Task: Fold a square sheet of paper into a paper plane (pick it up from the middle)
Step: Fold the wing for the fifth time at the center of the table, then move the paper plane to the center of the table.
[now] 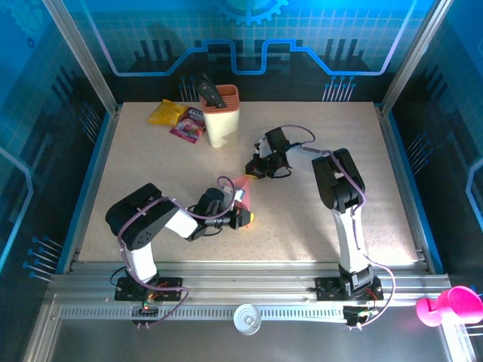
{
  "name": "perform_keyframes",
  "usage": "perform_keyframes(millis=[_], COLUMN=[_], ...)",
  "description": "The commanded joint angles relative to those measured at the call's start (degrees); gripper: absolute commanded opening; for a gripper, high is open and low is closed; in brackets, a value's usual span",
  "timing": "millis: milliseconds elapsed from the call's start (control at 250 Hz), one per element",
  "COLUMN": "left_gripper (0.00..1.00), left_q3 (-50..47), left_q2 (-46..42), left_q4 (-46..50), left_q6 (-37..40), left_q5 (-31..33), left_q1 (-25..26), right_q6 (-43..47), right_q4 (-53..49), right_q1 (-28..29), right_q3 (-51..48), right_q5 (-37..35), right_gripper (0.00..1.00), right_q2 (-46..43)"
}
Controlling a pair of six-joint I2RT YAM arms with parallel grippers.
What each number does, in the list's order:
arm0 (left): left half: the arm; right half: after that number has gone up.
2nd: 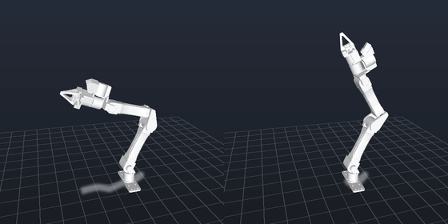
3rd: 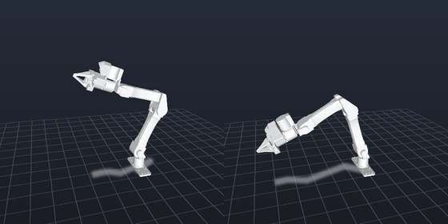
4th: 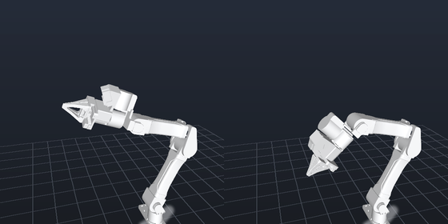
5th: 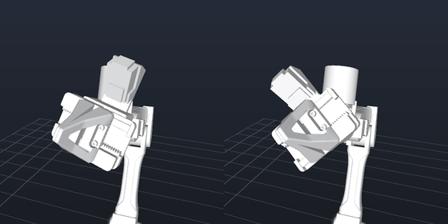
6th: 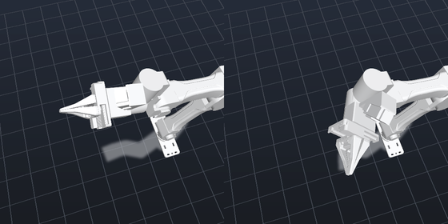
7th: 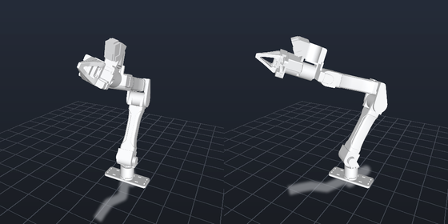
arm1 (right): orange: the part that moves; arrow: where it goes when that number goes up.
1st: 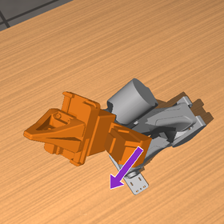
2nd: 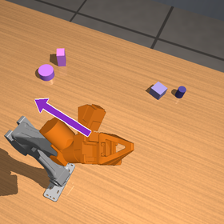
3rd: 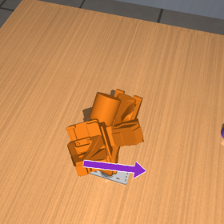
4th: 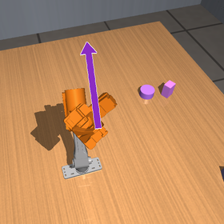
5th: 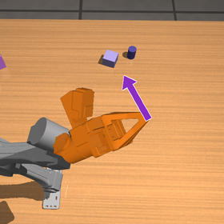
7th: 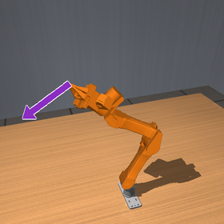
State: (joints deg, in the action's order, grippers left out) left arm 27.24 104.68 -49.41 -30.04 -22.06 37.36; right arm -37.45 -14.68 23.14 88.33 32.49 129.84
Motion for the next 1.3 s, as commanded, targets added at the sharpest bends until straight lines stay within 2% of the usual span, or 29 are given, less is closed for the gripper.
perform_keyframes(millis=[0,136,352,643,751,855,923,999,1139,1210,1298], left_gripper=[0.00,0.00,0.00,0.00,0.00,0.00,0.11,0.18,0.38,0.41,0.43], left_q3=[-2.2,-2.1,-2.5,-3.2,0.9,7.3,11.3,16.2,25.2,30.0,32.4], left_q2=[5.9,5.4,1.6,-9.1,-13.3,-12.8,-11.0,-8.2,-2.9,0.2,2.6], left_q4=[11.0,10.7,12.6,14.3,20.4,26.0,26.9,28.7,33.5,38.5,40.2], left_q6=[0.2,-0.6,-1.1,-5.3,-4.7,-3.1,-2.8,-2.6,-0.6,0.7,1.5], left_q5=[-0.3,-1.0,-0.9,0.1,1.3,1.5,1.9,3.1,7.3,9.4,10.9], left_q1=[0.2,0.3,1.6,2.7,2.6,2.4,1.7,0.8,-0.4,-0.8,-1.1], right_q6=[0.9,-0.8,-1.2,-1.9,-2.5,-4.4,-4.5,-4.5,-4.2,-4.3,-4.2], right_q4=[-3.0,-3.3,-1.9,6.0,8.4,10.8,9.0,7.4,5.3,4.6,3.4], right_q1=[-3.1,-4.6,-7.2,-6.3,-6.2,-6.7,-6.8,-6.9,-7.2,-7.4,-7.7], right_q3=[3.9,5.2,-0.6,-21.3,-29.4,-36.3,-37.6,-41.2,-45.9,-47.9,-49.5], right_q5=[-6.3,-6.8,-6.5,-6.4,-8.4,-9.2,-10.4,-11.6,-12.9,-13.3,-13.7], right_gripper=[0.00,0.00,0.00,0.00,0.00,0.00,0.00,0.03,0.09,0.11,0.12], right_q2=[4.5,3.7,-6.8,-22.8,-29.6,-35.1,-38.0,-41.4,-47.3,-50.0,-52.9])
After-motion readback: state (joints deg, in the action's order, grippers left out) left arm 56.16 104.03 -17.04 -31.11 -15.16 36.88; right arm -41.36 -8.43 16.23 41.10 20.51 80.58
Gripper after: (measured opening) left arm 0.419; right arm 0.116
